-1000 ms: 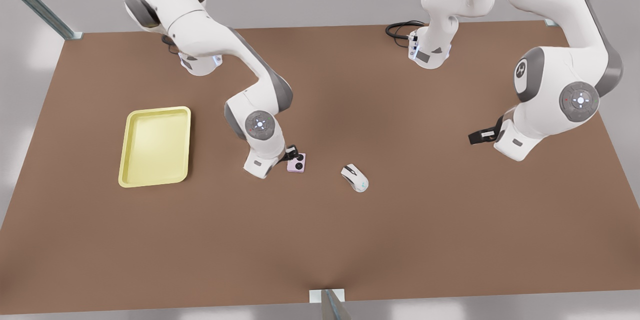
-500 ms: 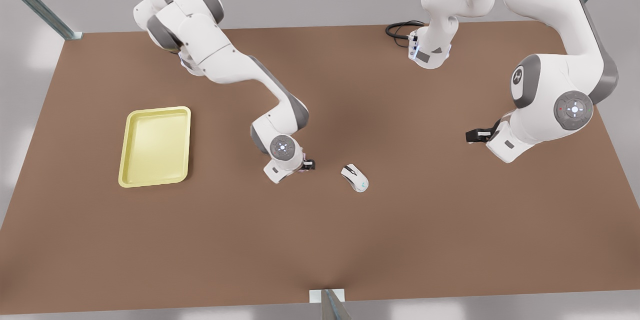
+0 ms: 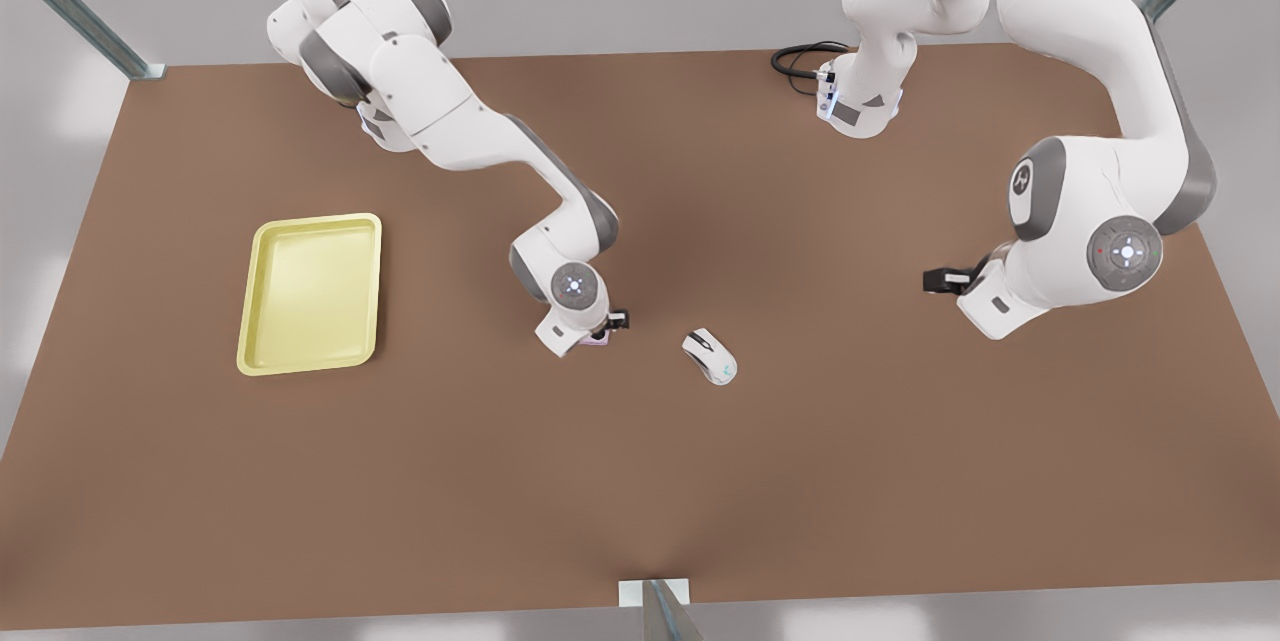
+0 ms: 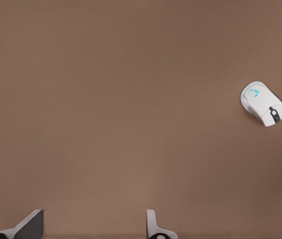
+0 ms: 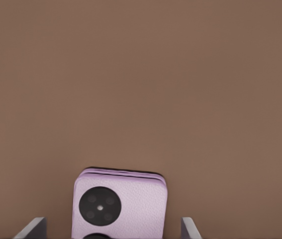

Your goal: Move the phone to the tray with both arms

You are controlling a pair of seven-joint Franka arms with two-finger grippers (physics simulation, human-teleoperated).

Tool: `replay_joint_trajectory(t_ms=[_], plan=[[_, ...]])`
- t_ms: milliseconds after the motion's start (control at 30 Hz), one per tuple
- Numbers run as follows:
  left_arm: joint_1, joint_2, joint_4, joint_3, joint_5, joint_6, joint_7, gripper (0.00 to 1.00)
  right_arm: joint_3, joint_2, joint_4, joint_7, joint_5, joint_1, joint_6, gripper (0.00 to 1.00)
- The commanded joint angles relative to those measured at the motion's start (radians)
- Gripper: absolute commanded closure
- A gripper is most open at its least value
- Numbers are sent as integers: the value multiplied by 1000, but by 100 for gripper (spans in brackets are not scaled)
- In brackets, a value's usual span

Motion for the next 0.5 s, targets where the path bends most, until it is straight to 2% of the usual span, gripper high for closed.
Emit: replay_joint_trajectory(t_ms=[0,367,433,467], plan=[[0,14,0,4,9,-6,56,0,0,4,-4,-42,0,-1,41,0],[2,17,20,13,6,-1,62,0,0,38,-2,-42,-5,2,55,0],[2,17,20,13,6,-1,62,0,0,41,-2,-42,-5,0,55,13],[2,17,20,13,6,-1,62,0,0,44,-2,-42,-3,0,55,14]])
